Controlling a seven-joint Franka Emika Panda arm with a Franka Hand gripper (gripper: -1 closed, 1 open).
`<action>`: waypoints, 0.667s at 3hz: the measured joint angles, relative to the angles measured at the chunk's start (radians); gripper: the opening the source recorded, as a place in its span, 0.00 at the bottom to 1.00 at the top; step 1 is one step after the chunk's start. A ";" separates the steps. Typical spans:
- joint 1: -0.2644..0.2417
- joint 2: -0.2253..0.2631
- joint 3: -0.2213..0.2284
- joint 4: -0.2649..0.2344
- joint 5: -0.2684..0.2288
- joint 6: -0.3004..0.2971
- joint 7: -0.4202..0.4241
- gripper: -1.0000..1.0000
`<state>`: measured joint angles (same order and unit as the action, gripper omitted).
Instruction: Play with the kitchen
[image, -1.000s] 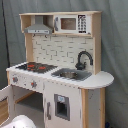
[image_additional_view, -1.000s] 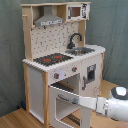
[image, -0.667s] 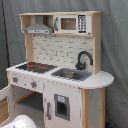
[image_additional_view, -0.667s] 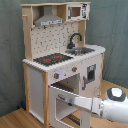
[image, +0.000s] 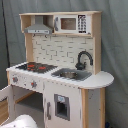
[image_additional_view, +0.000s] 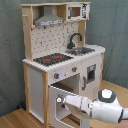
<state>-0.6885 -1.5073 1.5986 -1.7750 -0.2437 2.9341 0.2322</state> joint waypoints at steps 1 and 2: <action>-0.017 -0.008 0.038 -0.001 -0.001 -0.027 0.097 1.00; -0.011 -0.008 0.073 -0.001 -0.002 -0.082 0.174 1.00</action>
<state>-0.6994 -1.5156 1.6719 -1.7757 -0.2452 2.8523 0.4063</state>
